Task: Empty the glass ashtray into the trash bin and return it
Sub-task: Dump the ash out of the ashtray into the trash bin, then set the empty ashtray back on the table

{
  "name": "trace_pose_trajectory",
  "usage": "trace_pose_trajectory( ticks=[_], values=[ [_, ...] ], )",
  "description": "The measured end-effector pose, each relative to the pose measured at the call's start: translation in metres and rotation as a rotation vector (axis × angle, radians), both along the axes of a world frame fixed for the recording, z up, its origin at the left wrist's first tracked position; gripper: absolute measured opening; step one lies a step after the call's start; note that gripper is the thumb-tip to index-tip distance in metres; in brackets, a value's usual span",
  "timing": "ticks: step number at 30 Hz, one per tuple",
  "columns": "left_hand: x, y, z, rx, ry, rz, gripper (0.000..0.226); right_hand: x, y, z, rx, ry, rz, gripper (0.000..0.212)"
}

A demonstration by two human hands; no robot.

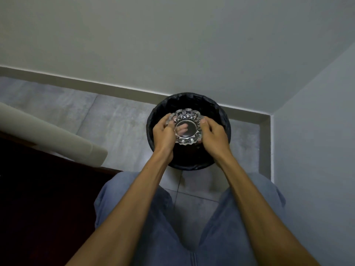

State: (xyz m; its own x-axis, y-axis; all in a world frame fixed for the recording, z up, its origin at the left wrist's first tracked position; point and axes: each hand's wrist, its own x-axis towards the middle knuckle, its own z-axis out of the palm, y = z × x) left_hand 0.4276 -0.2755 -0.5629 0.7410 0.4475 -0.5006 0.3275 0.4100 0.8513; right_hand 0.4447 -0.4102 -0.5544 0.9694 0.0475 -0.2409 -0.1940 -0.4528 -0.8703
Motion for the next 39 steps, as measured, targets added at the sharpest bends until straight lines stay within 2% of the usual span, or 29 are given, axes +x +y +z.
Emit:
trace_pose_trajectory(
  ticks=[2,8,14,18,21,24,28,32,39],
  values=[
    [-0.004,-0.008,0.031,-0.012,0.013,-0.002,0.034,-0.004,-0.002,0.033,0.004,0.038,-0.010,0.031],
    [-0.027,-0.025,0.152,0.073,0.063,-0.004,0.038,-0.028,-0.009,0.146,0.007,0.088,-0.082,0.034],
    [-0.063,-0.022,0.282,0.053,0.138,0.025,0.038,-0.060,-0.006,0.277,0.003,0.149,-0.072,0.036],
    [-0.092,-0.013,0.373,0.033,0.160,0.133,0.029,-0.081,0.005,0.360,-0.031,0.134,0.030,0.037],
    [-0.117,0.000,0.427,0.079,0.200,0.159,0.033,-0.094,0.018,0.417,-0.044,0.114,0.098,0.039],
    [-0.149,0.017,0.470,0.246,0.231,0.195,0.037,-0.109,0.036,0.468,-0.037,0.111,0.215,0.033],
    [-0.197,0.040,0.528,0.424,0.276,0.256,0.030,-0.139,0.071,0.517,-0.011,0.065,0.392,0.032],
    [-0.247,0.068,0.555,0.558,0.387,0.375,0.032,-0.172,0.116,0.541,-0.018,0.044,0.587,0.032],
    [-0.332,0.125,0.564,0.561,0.555,0.620,0.040,-0.233,0.197,0.561,0.017,0.035,0.916,0.033]
  ],
)
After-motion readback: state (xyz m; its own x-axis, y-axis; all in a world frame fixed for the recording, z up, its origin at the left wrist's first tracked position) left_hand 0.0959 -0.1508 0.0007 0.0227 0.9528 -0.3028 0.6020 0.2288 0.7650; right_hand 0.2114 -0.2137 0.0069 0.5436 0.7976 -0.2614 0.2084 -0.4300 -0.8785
